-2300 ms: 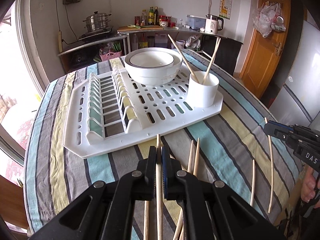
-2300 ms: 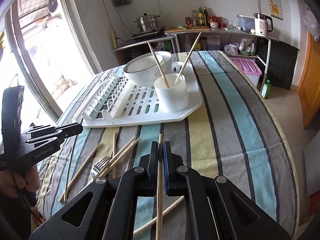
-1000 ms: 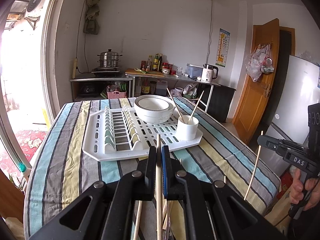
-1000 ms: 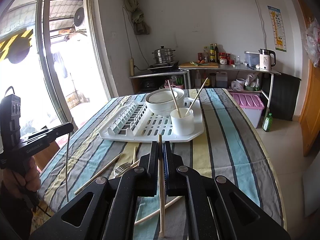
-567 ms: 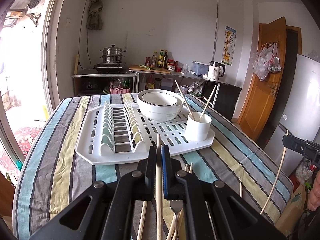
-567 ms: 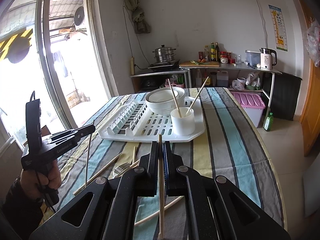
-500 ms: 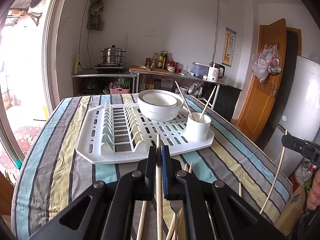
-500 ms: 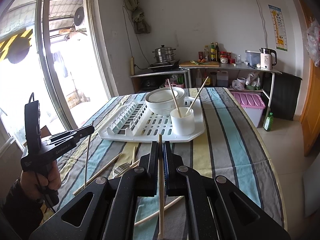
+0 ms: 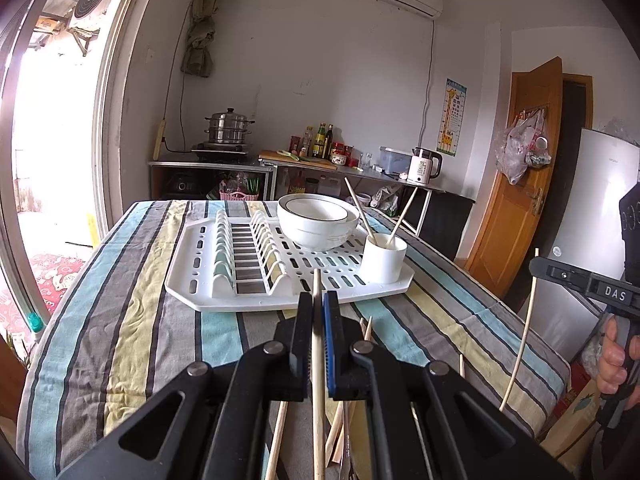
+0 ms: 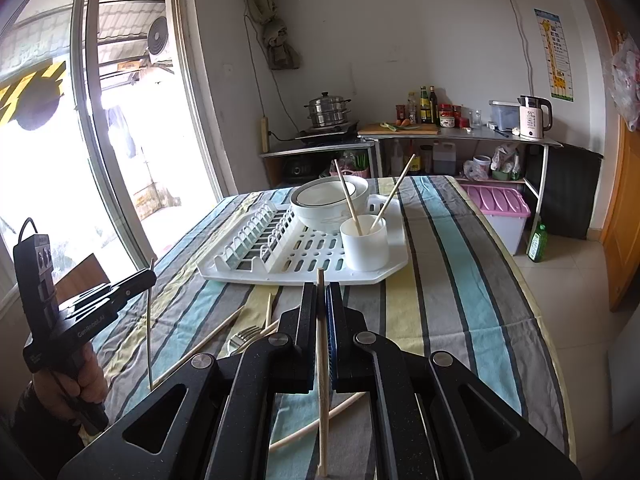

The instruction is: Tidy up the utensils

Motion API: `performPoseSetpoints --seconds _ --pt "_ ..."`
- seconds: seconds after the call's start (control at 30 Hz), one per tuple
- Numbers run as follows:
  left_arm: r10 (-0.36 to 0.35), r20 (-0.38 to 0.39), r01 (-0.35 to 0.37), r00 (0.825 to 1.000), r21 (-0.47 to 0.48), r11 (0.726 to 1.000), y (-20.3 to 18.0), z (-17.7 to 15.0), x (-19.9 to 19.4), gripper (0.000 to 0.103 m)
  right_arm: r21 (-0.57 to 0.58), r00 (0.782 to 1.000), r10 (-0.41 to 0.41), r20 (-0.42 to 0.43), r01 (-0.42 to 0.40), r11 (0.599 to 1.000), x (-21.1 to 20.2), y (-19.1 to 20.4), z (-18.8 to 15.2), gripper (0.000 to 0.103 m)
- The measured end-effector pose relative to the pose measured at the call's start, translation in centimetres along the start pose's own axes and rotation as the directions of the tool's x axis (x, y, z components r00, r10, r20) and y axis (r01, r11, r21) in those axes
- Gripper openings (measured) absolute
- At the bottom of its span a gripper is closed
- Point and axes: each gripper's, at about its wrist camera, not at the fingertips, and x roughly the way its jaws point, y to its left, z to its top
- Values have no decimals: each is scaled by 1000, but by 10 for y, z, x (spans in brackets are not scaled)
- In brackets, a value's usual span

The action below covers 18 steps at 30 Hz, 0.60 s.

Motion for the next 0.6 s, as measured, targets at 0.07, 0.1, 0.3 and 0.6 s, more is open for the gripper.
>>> performPoseSetpoints --seconds 0.07,0.1,0.3,0.6 --pt "-3 14 3 1000 2 1000 -3 -1 -8 6 -3 1000 0 0 0 1000 -1 1 0 4" --pt "-6 20 6 1000 2 1000 -4 0 -11 6 -4 1000 1 1 -1 1000 -1 2 0 4" --pt "-1 46 0 999 11 1000 -6 18 -10 6 -4 1000 3 -1 -3 1000 1 6 0 4" --pt "0 20 -1 1000 30 1000 -9 17 3 6 1 1000 7 1 -7 1000 1 6 0 4"
